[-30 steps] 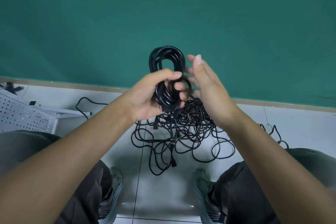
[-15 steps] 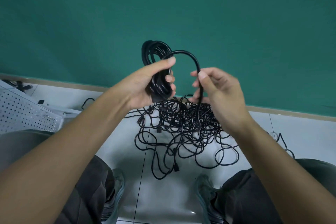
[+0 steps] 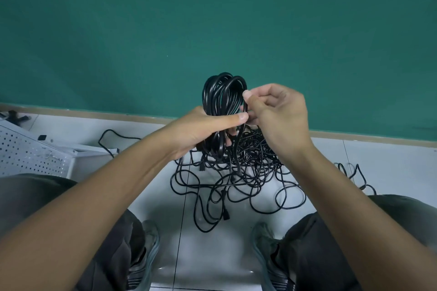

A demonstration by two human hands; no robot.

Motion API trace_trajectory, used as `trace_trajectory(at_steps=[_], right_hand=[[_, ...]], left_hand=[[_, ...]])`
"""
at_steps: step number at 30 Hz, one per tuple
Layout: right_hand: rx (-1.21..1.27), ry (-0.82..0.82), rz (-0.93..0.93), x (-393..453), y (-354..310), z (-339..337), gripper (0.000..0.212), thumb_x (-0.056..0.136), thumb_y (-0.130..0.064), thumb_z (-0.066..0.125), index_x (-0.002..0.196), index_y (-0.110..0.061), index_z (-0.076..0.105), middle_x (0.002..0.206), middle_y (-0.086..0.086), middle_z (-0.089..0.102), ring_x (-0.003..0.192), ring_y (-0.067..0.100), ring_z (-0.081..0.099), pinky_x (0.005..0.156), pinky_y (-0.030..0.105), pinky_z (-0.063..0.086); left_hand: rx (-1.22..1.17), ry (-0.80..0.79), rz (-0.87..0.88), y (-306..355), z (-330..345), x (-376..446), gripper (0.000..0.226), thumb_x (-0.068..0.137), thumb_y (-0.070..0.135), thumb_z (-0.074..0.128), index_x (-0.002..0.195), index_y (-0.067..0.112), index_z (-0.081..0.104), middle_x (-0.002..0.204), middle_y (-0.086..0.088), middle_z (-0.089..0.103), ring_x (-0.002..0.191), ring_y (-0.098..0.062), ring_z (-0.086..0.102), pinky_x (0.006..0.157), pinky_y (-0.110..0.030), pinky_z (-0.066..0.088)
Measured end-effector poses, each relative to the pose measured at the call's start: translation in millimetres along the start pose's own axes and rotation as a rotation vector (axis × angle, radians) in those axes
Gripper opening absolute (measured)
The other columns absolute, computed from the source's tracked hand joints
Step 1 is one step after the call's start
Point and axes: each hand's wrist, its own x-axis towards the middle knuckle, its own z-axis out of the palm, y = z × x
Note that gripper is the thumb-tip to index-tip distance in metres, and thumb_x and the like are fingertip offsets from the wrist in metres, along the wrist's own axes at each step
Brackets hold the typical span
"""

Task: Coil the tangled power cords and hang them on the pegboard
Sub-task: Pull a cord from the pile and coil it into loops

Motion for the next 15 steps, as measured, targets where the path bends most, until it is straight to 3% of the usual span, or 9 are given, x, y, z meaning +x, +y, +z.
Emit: trace_trajectory(at_steps=[2, 4, 7, 11, 13, 15], right_hand=[[-0.052, -0.001, -0.032, -1, -1, 2, 0.013, 0.093, -0.023, 0.075, 0.083, -0.016, 0.071, 0.067, 0.0, 0.071, 0.061, 0.017, 0.07, 0.067, 0.037, 0.06], [-0.12, 0.003, -0.054, -3, -4, 3, 0.013, 0.093, -0.022, 0.075, 0.083, -0.016, 0.071, 0.07, 0.0, 0.071, 0.057, 0.011, 0.07, 0.062, 0.029, 0.058], [-0.165, 0.014, -0.065, -5, -10, 4, 0.013, 0.094, -0.021, 0.074, 0.084, -0.014, 0.071, 0.077, 0.005, 0.072, 0.054, 0.007, 0.069, 0.05, 0.025, 0.056], [-0.314, 0.069, -0.157, -4, -11, 6, 0.015, 0.094, -0.029, 0.072, 0.08, -0.023, 0.07, 0.071, -0.007, 0.071, 0.065, 0.01, 0.07, 0.071, 0.036, 0.06], [-0.379, 0.107, -0.193, -6, -11, 6, 0.015, 0.093, -0.03, 0.071, 0.08, -0.023, 0.069, 0.068, -0.012, 0.068, 0.067, 0.007, 0.068, 0.072, 0.029, 0.056], [-0.405, 0.137, -0.204, -7, -11, 7, 0.013, 0.091, -0.029, 0.07, 0.081, -0.022, 0.068, 0.069, -0.014, 0.066, 0.067, 0.006, 0.066, 0.068, 0.021, 0.052]], left_hand=[[0.001, -0.044, -0.019, -1, 3, -2, 0.021, 0.09, 0.042, 0.073, 0.104, 0.027, 0.075, 0.092, 0.011, 0.077, 0.082, -0.005, 0.072, 0.068, -0.022, 0.055], [-0.023, -0.077, -0.023, -1, 8, -5, 0.016, 0.093, 0.039, 0.071, 0.105, 0.03, 0.076, 0.089, 0.015, 0.077, 0.076, 0.001, 0.07, 0.066, -0.02, 0.054], [-0.066, -0.078, -0.019, 0, 10, -7, 0.013, 0.098, 0.031, 0.068, 0.107, 0.026, 0.076, 0.091, 0.008, 0.079, 0.08, -0.004, 0.072, 0.065, -0.02, 0.054], [-0.066, -0.044, 0.0, 0, 11, -6, 0.012, 0.099, 0.027, 0.067, 0.097, 0.027, 0.078, 0.086, -0.005, 0.079, 0.084, -0.015, 0.076, 0.065, -0.026, 0.054], [-0.06, -0.059, -0.004, -1, 13, -5, 0.022, 0.098, 0.026, 0.066, 0.081, 0.029, 0.08, 0.089, -0.016, 0.078, 0.088, -0.022, 0.077, 0.073, -0.032, 0.054], [-0.066, -0.066, -0.014, -3, 13, -4, 0.023, 0.097, 0.026, 0.066, 0.078, 0.022, 0.077, 0.087, -0.019, 0.076, 0.081, -0.022, 0.076, 0.07, -0.03, 0.054]])
